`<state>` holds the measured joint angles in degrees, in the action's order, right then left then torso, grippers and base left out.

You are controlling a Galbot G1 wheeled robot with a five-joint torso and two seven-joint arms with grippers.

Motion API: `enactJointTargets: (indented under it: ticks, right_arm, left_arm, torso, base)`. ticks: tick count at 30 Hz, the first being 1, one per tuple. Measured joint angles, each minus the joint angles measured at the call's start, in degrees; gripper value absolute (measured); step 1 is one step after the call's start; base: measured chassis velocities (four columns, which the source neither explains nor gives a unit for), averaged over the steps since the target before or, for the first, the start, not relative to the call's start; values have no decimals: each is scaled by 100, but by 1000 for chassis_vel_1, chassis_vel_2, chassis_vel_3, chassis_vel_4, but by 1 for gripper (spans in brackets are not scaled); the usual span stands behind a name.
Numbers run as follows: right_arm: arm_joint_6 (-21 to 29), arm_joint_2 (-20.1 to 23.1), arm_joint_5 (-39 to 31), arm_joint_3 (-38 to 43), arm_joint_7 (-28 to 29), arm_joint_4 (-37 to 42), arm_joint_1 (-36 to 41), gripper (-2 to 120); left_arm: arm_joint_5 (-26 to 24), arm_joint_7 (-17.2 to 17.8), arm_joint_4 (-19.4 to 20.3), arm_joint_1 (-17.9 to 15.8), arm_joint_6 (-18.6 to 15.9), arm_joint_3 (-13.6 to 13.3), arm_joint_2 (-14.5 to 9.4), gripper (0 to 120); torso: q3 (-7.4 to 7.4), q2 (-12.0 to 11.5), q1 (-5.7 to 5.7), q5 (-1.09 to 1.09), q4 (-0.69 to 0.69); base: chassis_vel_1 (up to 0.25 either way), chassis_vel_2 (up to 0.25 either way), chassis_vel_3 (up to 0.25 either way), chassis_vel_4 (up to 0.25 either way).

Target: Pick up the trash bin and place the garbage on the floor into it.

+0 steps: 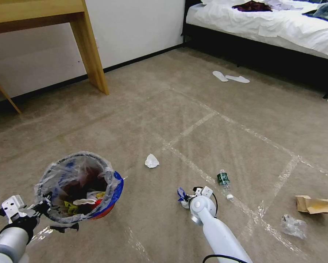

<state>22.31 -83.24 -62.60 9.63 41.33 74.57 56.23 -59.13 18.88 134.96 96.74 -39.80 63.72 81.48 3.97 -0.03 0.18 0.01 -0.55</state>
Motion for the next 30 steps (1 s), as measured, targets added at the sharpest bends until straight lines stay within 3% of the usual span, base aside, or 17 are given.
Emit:
enactJointTargets:
  ticks: [4, 11, 14, 15, 21, 23, 30]
  right_arm:
    - [-5, 27, 34, 8, -9, 134, 72, 0]
    - [12, 313, 37, 143, 3, 1074, 329, 0]
    - [-81, 668, 24, 303, -201, 2260, 427, 0]
    - [-81, 668, 24, 303, -201, 2260, 427, 0]
    - [-742, 1272, -166, 258, -1083, 3654, 258, 0]
    - [-1172, 1756, -259, 106, -1681, 4232, 37, 0]
    - [-1724, 2628, -436, -473, -2655, 4962, -628, 0]
  left_arm:
    - [1, -1, 0, 8, 1, 1, 6, 1]
    - [-1, -1, 29, 8, 2, -14, 0, 1]
    - [-20, 0, 64, 17, -1, -59, -19, 1]
    - [-20, 0, 64, 17, -1, -59, -19, 1]
    - [-82, 11, 110, 18, -24, -181, -45, 1]
    - [-133, 14, 140, 25, -39, -229, -88, 1]
    - [-225, 31, 159, 16, -69, -305, -206, 1]
  torso:
    - [0, 0, 0, 1, 0]
    - [0, 0, 0, 1, -1]
    - [-1, 0, 0, 1, 0]
    - [-1, 0, 0, 1, 0]
    - [-1, 0, 0, 0, -1]
    - [-1, 0, 0, 1, 0]
    - [-1, 0, 0, -1, -1]
  base:
    - [0, 0, 0, 0]
    - [0, 0, 0, 0]
    - [0, 0, 0, 0]
    - [0, 0, 0, 0]
    - [0, 0, 0, 0]
    - [0, 0, 0, 0]
    - [0, 0, 0, 0]
